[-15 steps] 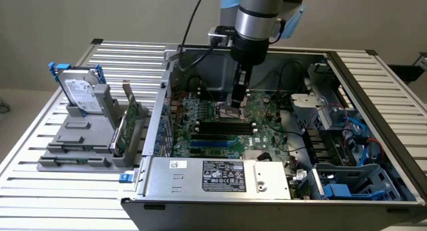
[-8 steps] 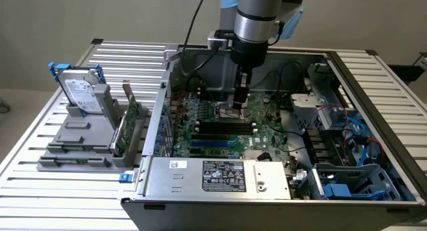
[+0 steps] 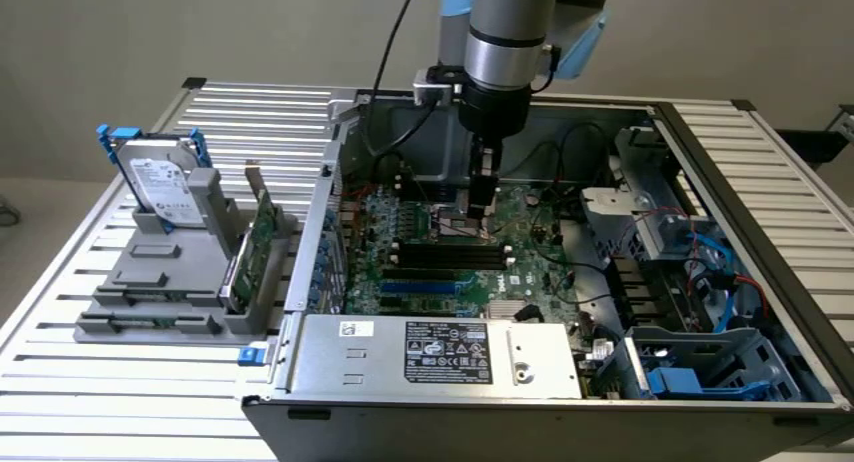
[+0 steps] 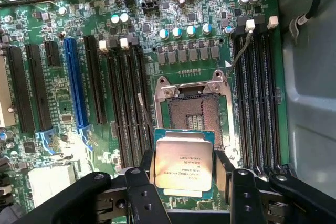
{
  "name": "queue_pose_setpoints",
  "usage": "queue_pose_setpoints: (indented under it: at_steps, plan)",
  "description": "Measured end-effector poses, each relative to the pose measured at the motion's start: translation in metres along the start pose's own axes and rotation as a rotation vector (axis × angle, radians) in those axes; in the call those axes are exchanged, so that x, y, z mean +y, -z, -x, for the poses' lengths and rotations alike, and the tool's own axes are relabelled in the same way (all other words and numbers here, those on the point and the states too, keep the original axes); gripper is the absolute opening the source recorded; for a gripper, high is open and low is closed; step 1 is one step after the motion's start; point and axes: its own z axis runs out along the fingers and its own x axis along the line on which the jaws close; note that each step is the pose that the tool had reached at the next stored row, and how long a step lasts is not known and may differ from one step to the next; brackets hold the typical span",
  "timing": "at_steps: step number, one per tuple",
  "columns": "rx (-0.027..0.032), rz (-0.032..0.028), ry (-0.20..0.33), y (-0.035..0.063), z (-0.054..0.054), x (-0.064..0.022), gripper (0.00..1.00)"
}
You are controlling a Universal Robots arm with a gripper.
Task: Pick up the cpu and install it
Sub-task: 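Place the cpu into insertion slot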
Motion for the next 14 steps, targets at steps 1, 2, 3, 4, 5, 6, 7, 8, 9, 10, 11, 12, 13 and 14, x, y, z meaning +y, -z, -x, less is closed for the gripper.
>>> queue_pose_setpoints:
  at_steps: [1,2,3,4,5,6,7,8,9,10,11,12,13,14]
  plan:
    - [-0.0017,-0.0033,0.006,-0.0012,0.000,0.0005,0.55]
    - [-0.0035,-0.0061,0.012,-0.0022,0.001,0.0010,0.55]
    - [-0.0054,-0.0087,0.019,-0.0032,0.001,0.0014,0.55]
    - [-0.0071,-0.0105,0.028,-0.0040,0.001,0.0017,0.55]
    - [-0.0098,-0.0121,0.036,-0.0048,0.001,0.0020,0.55]
    - [-0.0132,-0.0139,0.044,-0.0057,0.001,0.0024,0.55]
    - [-0.0165,-0.0155,0.052,-0.0066,0.002,0.0027,0.55]
    - [-0.0196,-0.0168,0.060,-0.0074,0.002,0.0030,0.55]
    - [-0.0232,-0.0183,0.067,-0.0083,0.002,0.0035,0.55]
    - [-0.0274,-0.0201,0.072,-0.0093,0.002,0.0043,0.55]
    - [-0.0305,-0.0223,0.076,-0.0106,0.002,0.0055,0.55]
    - [-0.0313,-0.0233,0.077,-0.0115,0.003,0.0077,0.55]
    - [-0.0310,-0.0233,0.078,-0.0120,0.003,0.0109,0.55]
    - [-0.0312,-0.0235,0.078,-0.0128,0.004,0.0145,0.55]
